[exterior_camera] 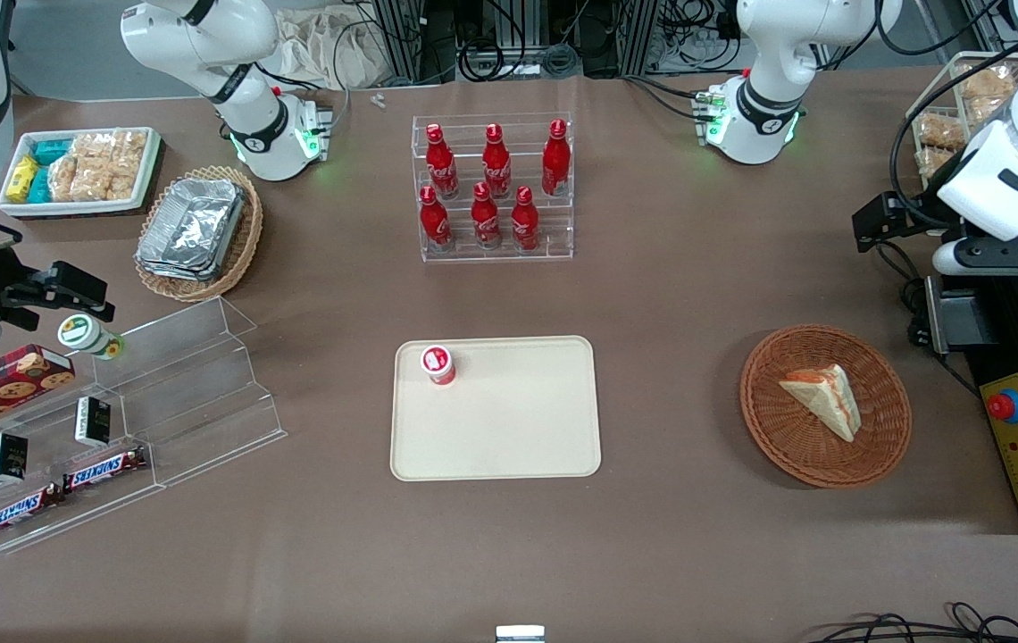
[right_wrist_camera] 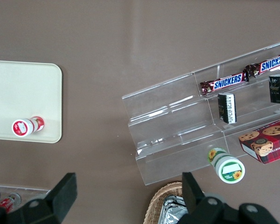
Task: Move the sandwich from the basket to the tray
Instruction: 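Move the left gripper over the wicker basket toward the sandwich, then lower the left gripper and grasp the wrapped sandwich in the basket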
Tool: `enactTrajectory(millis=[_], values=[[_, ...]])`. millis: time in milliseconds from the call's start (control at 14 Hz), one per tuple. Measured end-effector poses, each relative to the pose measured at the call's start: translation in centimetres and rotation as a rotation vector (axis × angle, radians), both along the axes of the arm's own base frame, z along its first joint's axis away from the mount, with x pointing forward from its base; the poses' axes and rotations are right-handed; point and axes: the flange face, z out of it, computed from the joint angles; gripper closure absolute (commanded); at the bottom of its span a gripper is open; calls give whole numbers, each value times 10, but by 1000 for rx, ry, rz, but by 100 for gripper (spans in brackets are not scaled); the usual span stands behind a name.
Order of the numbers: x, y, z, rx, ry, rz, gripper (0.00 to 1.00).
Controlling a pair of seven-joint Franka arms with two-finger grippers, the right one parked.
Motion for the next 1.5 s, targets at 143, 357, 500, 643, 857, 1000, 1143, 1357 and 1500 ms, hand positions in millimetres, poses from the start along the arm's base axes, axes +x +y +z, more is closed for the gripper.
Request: enactTrajectory(millis=[143,357,500,643,857,1000,1143,1357,1500], values=[[0,0,0,0,0,1,0],[1,2,-1,0,1,9,0],[5,6,-7,5,12,62,0],[13,15,-18,13,29,154,0],[42,44,-55,24,34,335,0],[62,70,-89,34,45,461,0],[82,87,-130,44,52,585,0],[98,92,-207,56,59,679,0],[103,90,-262,59,48,738,0]])
